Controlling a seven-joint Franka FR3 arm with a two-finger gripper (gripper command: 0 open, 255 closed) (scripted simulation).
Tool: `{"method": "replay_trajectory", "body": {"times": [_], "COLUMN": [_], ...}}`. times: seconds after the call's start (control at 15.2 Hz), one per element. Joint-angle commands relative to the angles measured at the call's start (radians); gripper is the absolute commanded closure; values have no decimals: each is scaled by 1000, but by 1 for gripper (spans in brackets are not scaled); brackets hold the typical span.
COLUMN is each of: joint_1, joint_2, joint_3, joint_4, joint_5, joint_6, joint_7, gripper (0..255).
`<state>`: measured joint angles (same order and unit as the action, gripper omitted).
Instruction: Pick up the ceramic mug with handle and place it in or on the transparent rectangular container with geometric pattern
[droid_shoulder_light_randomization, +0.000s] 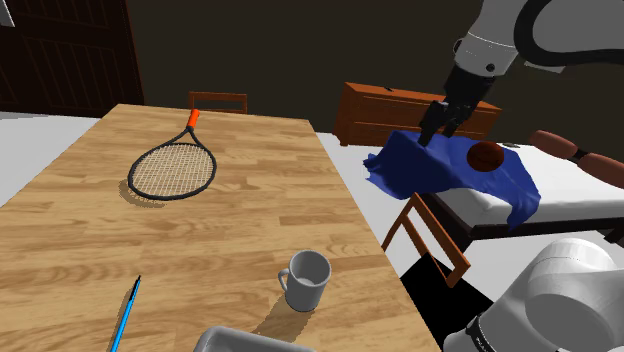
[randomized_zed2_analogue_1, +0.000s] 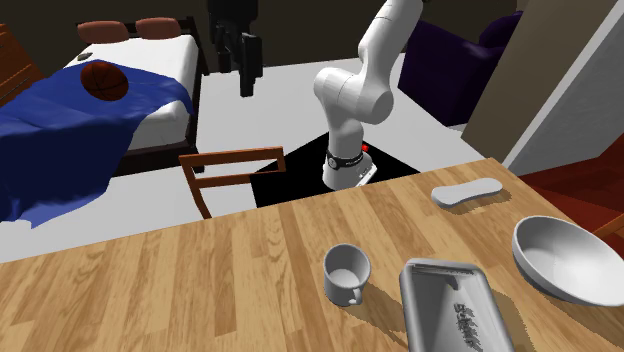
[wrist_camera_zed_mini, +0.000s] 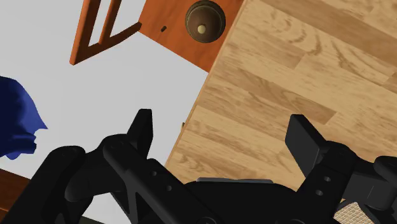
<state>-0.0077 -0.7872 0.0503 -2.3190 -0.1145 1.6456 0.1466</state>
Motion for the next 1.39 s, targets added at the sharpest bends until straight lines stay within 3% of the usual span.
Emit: {"method": "replay_trajectory", "body": {"times": [0.0, 0.66, 1.32], "joint_1": [0, 88, 184], "joint_2": [0, 45, 204], "joint_3": [0, 114, 249], "joint_4": [0, -181, -265], "joint_5": [0, 145, 290], "joint_6": [0, 196, 436], "joint_7": [0, 131, 250], "gripper": [0, 0, 0]}}
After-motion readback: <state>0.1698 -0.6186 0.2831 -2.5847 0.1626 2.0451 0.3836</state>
